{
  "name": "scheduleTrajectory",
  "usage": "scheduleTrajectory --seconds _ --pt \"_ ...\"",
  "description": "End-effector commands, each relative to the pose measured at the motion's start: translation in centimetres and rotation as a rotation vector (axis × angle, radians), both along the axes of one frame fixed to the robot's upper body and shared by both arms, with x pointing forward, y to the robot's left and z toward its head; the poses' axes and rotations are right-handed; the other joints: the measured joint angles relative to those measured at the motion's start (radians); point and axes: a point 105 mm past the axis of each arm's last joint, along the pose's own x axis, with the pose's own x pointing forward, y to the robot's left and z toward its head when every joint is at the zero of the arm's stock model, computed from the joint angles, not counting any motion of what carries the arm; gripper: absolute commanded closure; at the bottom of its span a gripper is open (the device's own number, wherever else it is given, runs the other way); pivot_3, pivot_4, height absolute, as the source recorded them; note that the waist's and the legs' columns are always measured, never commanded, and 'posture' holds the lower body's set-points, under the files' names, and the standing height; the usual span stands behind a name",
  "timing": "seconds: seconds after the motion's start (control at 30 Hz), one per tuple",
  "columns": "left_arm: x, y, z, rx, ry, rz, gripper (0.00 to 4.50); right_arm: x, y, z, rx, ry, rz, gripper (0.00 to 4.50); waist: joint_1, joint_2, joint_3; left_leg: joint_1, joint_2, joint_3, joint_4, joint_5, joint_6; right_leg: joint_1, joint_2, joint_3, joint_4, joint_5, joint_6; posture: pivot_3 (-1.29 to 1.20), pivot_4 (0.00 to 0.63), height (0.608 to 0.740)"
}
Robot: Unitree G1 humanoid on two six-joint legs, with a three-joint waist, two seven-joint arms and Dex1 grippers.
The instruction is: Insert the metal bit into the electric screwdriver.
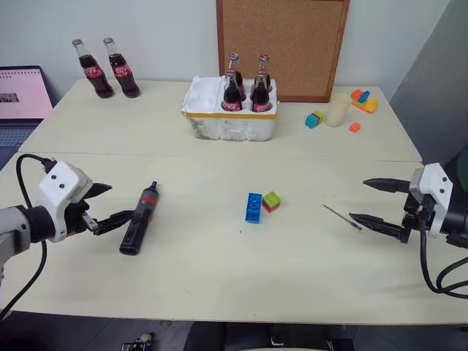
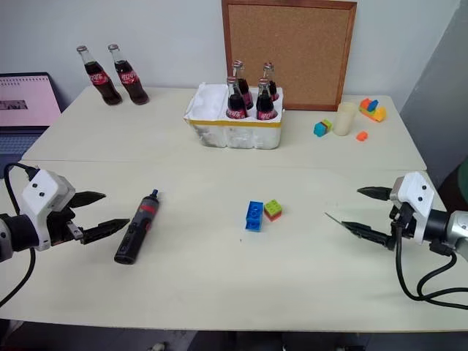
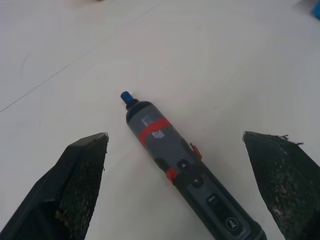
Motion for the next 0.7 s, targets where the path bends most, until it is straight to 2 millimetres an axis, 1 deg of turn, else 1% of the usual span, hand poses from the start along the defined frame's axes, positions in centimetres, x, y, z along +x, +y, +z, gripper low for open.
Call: scheduleTrajectory --seconds 0.03,0.13,0.27,0.4,0.53,0.63,0.7 --pt "-0.1 -0.1 1.4 -0.009 -0.045 -0.021 0.01 0.0 0.2 0.7 -0.015 -0.041 0.018 0.00 0.000 0.000 0.000 0.000 0.000 0.000 0.000 0.000 0.000 0.000 0.000 0.000 0.000 0.000 0.000 0.00 0.150 0.740" --pt "0.0 0.0 1.4 0.006 -0.051 -0.018 0.01 -0.1 0.2 0.6 -0.019 -0.043 0.016 0.00 0.000 0.000 0.000 0.000 0.000 0.000 0.000 0.000 0.000 0.000 0.000 0.000 0.000 0.000 0.000 0.00 0.150 0.740" --pt "0.1 -1.0 1.6 0.007 -0.075 -0.070 0.01 -0.1 0.2 0.4 -0.022 -0.043 0.013 0.00 0.000 0.000 0.000 0.000 0.000 0.000 0.000 0.000 0.000 0.000 0.000 0.000 0.000 0.000 0.000 0.00 0.150 0.740" --pt "0.7 -1.9 2.2 -0.019 -0.128 -0.102 0.01 0.0 0.7 0.2 -0.010 -0.051 0.015 0.00 0.000 0.000 0.000 0.000 0.000 0.000 0.000 0.000 0.000 0.000 0.000 0.000 0.000 0.000 0.000 0.00 0.150 0.740" --pt "1.0 -3.0 2.2 -0.039 -0.116 -0.132 0.01 -0.2 2.1 -0.4 0.027 -0.044 0.031 0.00 0.000 0.000 0.000 0.000 0.000 0.000 0.000 0.000 0.000 0.000 0.000 0.000 0.000 0.000 0.000 0.00 0.150 0.740" --pt "0.8 -4.7 1.8 -0.042 -0.101 -0.196 0.01 -0.1 3.8 -1.2 0.058 -0.058 0.040 0.00 -0.001 0.000 0.000 0.000 0.000 0.000 0.000 0.000 0.000 0.000 0.000 0.000 0.000 0.000 0.000 0.00 0.150 0.740" --pt "0.3 -6.1 1.0 -0.049 -0.078 -0.254 0.01 0.2 5.2 -1.9 0.074 -0.064 0.047 0.00 -0.001 0.000 0.000 0.000 0.000 0.000 0.000 0.000 0.000 0.000 0.000 0.001 0.000 0.000 0.000 0.00 0.150 0.740"
